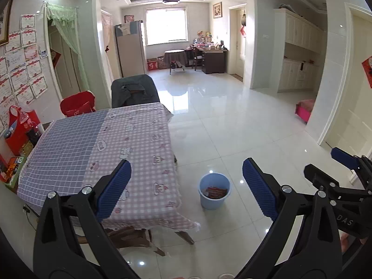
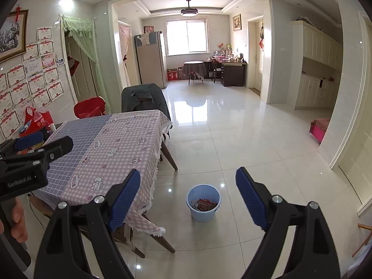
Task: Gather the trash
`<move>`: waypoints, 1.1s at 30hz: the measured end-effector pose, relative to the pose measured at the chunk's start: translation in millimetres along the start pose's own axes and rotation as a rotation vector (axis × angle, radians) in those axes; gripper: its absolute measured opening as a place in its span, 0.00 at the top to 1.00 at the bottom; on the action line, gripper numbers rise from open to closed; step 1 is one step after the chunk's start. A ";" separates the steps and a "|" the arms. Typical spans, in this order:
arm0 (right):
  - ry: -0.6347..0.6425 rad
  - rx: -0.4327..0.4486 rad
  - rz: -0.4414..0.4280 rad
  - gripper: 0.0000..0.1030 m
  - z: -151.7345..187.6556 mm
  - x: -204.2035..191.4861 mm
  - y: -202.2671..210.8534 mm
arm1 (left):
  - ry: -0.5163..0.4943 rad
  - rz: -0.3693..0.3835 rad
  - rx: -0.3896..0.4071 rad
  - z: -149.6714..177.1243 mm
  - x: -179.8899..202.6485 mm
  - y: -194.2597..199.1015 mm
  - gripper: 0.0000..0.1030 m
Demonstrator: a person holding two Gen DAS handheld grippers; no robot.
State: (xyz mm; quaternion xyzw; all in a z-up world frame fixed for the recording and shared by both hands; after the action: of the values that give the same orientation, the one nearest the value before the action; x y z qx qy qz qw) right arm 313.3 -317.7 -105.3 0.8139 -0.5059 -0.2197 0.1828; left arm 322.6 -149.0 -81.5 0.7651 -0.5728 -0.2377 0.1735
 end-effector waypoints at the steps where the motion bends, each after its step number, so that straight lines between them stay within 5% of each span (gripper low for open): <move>1: -0.001 -0.001 0.000 0.20 1.4 1.9 2.6 | 0.002 0.000 -0.001 1.2 1.7 2.5 0.08; 33: -0.008 -0.013 -0.035 0.20 6.9 7.9 16.7 | -0.001 -0.005 0.025 5.5 11.7 26.0 0.08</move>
State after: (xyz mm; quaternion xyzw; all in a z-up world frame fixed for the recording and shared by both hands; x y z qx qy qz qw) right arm 300.2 -332.4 -103.7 0.8204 -0.4911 -0.2294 0.1823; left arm 301.6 -167.6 -74.0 0.7686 -0.5738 -0.2313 0.1630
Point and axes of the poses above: each gripper's, at about its wrist camera, not at the fingertips, and y roughly against the way its jaws point, x to its right, z to its underside, the point moved 10 cm from there along -y, roughly the way its jaws point, and after that the axes turned 13 degrees about -z, right-handed, at the moved point
